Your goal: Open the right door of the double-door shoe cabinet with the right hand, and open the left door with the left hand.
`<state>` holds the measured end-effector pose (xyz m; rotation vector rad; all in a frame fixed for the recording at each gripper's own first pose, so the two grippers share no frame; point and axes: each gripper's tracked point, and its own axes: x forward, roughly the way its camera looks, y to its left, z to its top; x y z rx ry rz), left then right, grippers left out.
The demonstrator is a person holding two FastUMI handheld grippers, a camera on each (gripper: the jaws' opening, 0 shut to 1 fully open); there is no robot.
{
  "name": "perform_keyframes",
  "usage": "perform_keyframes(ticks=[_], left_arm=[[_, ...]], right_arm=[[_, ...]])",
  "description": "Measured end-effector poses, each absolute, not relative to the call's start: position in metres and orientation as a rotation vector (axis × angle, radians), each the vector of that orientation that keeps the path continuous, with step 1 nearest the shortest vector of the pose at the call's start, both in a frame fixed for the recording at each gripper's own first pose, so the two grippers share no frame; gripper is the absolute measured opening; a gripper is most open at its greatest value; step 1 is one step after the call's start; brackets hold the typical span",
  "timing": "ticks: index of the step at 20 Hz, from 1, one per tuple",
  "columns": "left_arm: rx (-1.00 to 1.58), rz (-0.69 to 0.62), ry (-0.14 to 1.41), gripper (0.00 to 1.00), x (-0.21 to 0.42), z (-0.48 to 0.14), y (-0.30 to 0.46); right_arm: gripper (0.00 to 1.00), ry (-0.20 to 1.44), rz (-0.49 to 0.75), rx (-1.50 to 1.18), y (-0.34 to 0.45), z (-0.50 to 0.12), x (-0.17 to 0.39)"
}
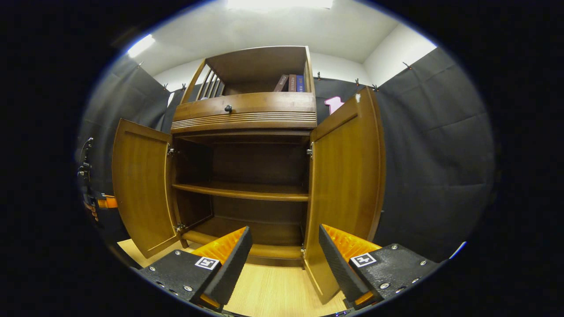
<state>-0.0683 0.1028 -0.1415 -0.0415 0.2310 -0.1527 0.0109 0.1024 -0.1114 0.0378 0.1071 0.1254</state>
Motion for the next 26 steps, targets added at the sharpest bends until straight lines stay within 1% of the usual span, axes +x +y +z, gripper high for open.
perform_keyframes(ticks=[1,2,3,4,5,6,7,8,9,10,11,12,16,17,18,19,20,21,22,26], left_arm=[[-0.038,-0.138,0.229,0.13,-0.069,-0.142,0.111],[-0.035,-0.129,0.227,0.13,-0.07,-0.14,0.119],[-0.035,-0.119,0.223,0.15,-0.072,-0.14,0.128],[-0.035,-0.114,0.22,0.11,-0.072,-0.138,0.135],[-0.044,-0.118,0.214,0.07,-0.074,-0.136,0.139],[-0.066,-0.136,0.205,0.07,-0.078,-0.132,0.139],[-0.078,-0.137,0.196,0.11,-0.082,-0.128,0.143],[-0.074,-0.121,0.191,0.07,-0.087,-0.125,0.15],[-0.064,-0.097,0.188,0.11,-0.093,-0.125,0.158],[-0.055,-0.072,0.193,0.11,-0.099,-0.125,0.163],[-0.05,-0.049,0.196,0.14,-0.104,-0.123,0.165],[-0.044,-0.027,0.198,0.11,-0.11,-0.12,0.167],[-0.005,0.08,0.197,0.11,-0.124,-0.098,0.168],[0.004,0.095,0.185,0.07,-0.125,-0.088,0.164],[0.011,0.096,0.168,0.23,-0.126,-0.076,0.155],[0.022,0.106,0.149,0.31,-0.126,-0.066,0.149],[0.031,0.115,0.127,0.39,-0.125,-0.056,0.142],[0.03,0.122,0.108,0.43,-0.125,-0.046,0.134],[0.02,0.111,0.088,0.47,-0.125,-0.034,0.122],[0.045,0.089,0.001,0.75,-0.122,0.01,0.078]], right_arm=[[0.93,0.108,0.13,0.038,0.107,-0.112,0.013],[0.97,0.11,0.136,0.04,0.112,-0.113,0.015],[0.97,0.111,0.142,0.043,0.116,-0.114,0.016],[0.93,0.11,0.147,0.045,0.12,-0.114,0.018],[0.93,0.11,0.15,0.045,0.125,-0.114,0.022],[0.97,0.112,0.154,0.044,0.128,-0.115,0.025],[0.97,0.114,0.157,0.044,0.132,-0.114,0.027],[0.93,0.116,0.162,0.046,0.135,-0.115,0.03],[0.97,0.117,0.168,0.049,0.14,-0.115,0.032],[0.93,0.118,0.173,0.051,0.142,-0.115,0.032],[0.97,0.118,0.175,0.053,0.144,-0.115,0.032],[0.97,0.119,0.176,0.054,0.145,-0.115,0.033],[0.97,0.113,0.176,0.057,0.141,-0.107,0.036],[0.97,0.111,0.175,0.057,0.139,-0.103,0.037],[0.93,0.108,0.174,0.057,0.137,-0.099,0.037],[0.95,0.106,0.172,0.056,0.134,-0.096,0.039],[0.97,0.106,0.169,0.057,0.13,-0.093,0.041],[0.93,0.107,0.166,0.058,0.127,-0.092,0.042],[0.93,0.11,0.165,0.06,0.125,-0.089,0.044],[0.93,0.106,0.16,0.064,0.116,-0.076,0.055]])
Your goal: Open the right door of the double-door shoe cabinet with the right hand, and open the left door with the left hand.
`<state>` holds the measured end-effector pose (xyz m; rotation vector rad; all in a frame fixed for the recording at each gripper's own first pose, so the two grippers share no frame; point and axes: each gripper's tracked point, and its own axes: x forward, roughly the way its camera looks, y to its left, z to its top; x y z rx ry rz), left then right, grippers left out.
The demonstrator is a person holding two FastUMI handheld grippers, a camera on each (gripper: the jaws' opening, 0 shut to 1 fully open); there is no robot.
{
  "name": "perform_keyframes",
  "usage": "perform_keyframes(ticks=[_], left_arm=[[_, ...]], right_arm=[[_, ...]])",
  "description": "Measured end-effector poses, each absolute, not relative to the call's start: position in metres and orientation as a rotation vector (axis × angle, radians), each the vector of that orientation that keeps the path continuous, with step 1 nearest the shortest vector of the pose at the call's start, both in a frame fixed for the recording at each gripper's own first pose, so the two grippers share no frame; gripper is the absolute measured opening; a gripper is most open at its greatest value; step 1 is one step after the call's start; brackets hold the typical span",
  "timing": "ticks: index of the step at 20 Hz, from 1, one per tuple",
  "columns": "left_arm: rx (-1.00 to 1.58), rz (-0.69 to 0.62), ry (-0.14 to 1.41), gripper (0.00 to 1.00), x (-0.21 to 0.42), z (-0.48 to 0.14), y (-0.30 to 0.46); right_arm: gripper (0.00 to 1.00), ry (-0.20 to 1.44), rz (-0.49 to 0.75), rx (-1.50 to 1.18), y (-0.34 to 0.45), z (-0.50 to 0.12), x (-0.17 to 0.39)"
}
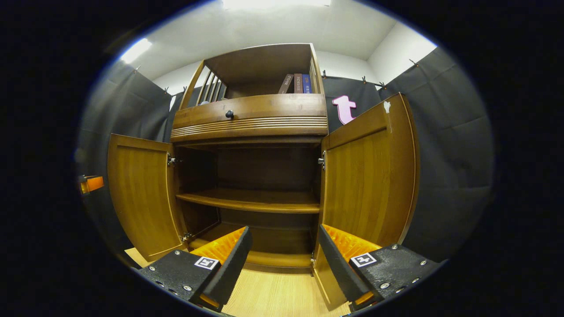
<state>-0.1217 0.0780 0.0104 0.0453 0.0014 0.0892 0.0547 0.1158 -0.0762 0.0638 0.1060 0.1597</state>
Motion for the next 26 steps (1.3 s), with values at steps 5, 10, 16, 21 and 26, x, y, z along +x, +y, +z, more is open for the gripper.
perform_keyframes(ticks=[5,10,16,21,26], left_arm=[[0.058,0.068,-0.023,0.97,-0.092,0.03,0.028],[0.054,0.062,0.009,0.99,-0.047,0.035,-0.006],[0.014,0.055,0.08,0.99,-0.016,0.016,-0.013],[0.027,0.072,0.06,0.99,-0.017,0.021,-0.005],[-0.011,0.029,0.05,0.99,-0.021,0.021,-0.015]], right_arm=[[0.97,0.1,0.159,0.072,0.109,-0.055,0.062],[0.98,0.083,0.139,0.088,0.094,-0.037,0.067],[0.98,0.062,0.124,0.07,0.082,-0.027,0.07],[0.93,0.066,0.134,0.069,0.088,-0.03,0.075],[0.98,0.058,0.143,0.05,0.096,-0.027,0.067]])
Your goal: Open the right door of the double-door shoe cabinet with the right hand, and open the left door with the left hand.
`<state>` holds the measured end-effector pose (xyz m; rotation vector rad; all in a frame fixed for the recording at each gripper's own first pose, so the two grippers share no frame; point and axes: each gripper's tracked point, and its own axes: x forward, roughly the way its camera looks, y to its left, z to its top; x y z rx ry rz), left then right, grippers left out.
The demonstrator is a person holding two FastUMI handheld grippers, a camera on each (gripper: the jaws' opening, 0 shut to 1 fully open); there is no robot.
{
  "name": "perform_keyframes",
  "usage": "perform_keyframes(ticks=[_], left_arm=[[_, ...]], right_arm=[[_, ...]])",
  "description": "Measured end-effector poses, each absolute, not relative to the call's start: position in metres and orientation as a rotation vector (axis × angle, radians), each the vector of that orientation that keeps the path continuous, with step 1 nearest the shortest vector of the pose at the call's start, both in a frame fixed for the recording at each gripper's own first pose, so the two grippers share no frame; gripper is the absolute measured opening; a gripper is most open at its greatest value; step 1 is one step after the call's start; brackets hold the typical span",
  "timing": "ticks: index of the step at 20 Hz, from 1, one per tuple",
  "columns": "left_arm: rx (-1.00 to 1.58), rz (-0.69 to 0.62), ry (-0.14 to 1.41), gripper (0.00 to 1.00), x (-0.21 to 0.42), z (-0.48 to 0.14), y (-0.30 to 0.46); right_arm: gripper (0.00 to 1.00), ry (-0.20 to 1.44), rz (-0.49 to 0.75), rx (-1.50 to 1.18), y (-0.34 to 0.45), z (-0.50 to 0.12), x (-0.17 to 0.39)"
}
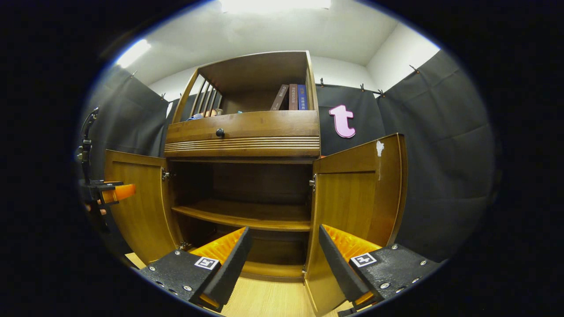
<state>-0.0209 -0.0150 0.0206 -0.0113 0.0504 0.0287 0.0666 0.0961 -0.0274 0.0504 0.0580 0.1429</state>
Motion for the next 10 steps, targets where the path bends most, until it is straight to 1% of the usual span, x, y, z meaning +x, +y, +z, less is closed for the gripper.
perform_keyframes(ticks=[2,5,10], left_arm=[[0.047,0.075,0.037,0.99,-0.019,0.018,-0.006],[0.055,0.028,0.081,0.99,-0.017,0.002,-0.025],[0.034,0.013,0.08,0.99,-0.013,0.004,-0.031]], right_arm=[[0.97,0.039,0.141,0.045,0.097,-0.02,0.063],[0.98,0.016,0.143,0.042,0.097,-0.012,0.06],[0.98,0.018,0.149,0.052,0.096,-0.017,0.065]])
